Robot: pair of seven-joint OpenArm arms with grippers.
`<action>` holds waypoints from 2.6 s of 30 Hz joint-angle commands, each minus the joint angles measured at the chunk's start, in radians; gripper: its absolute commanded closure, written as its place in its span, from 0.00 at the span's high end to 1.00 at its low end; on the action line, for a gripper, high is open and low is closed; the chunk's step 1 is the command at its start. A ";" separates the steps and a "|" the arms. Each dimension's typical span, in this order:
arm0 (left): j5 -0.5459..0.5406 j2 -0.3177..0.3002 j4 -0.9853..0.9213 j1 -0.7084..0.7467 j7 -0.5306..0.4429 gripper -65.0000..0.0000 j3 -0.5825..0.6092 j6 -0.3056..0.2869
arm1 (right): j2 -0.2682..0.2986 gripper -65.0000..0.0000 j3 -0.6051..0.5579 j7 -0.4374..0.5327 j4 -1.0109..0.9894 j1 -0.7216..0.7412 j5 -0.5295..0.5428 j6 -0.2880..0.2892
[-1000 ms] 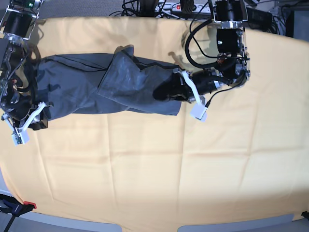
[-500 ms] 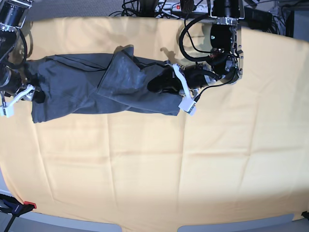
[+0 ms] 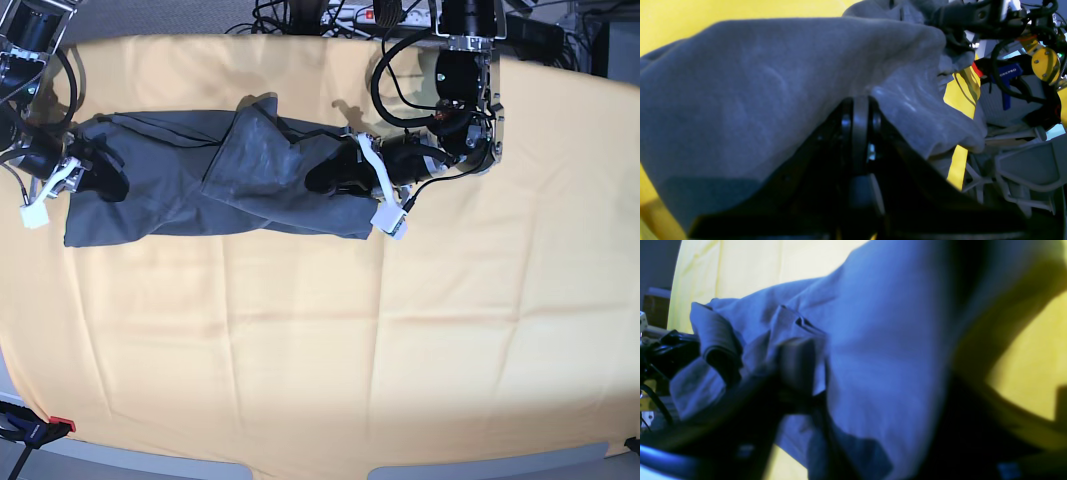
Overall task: Fold the T-shirt properly
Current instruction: 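Fold the strip end with the right gripper over toward the left gripper, then flip the folded bundle over with the right gripper and release it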
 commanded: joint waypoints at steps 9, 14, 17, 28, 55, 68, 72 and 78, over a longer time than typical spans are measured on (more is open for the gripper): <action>-0.193 0.002 0.018 -0.042 0.003 0.00 -0.044 -0.009 | 0.103 0.00 0.004 -0.008 0.005 0.065 -0.006 -0.002; -0.333 -0.003 0.018 -0.097 0.117 0.00 -0.209 -0.009 | 0.196 0.00 0.043 -0.009 0.006 0.097 -0.011 -0.002; -0.365 -0.032 0.018 -0.103 0.143 0.00 -0.301 -0.009 | 0.251 0.00 0.075 -0.013 0.006 0.097 -0.014 -0.002; -0.317 -0.170 0.018 0.002 0.128 0.00 -0.367 -0.009 | 0.213 0.00 0.094 -0.110 0.259 0.093 0.246 -0.016; -0.336 -0.204 0.018 0.047 0.106 0.00 -0.367 -0.009 | -0.211 0.00 -0.454 0.161 0.678 0.047 -0.251 -0.002; -0.366 -0.230 0.018 0.047 0.106 0.00 -0.367 -0.009 | -0.268 0.72 -0.634 0.118 0.729 0.238 -0.322 -0.002; -0.366 -0.233 0.018 0.046 0.106 0.00 -0.367 -0.009 | -0.225 0.71 -0.490 0.122 0.803 0.238 -0.319 -0.002; -0.482 -0.243 0.018 0.046 0.139 0.00 -0.360 -0.009 | -0.142 0.22 -0.334 0.122 0.801 0.190 -0.274 -0.016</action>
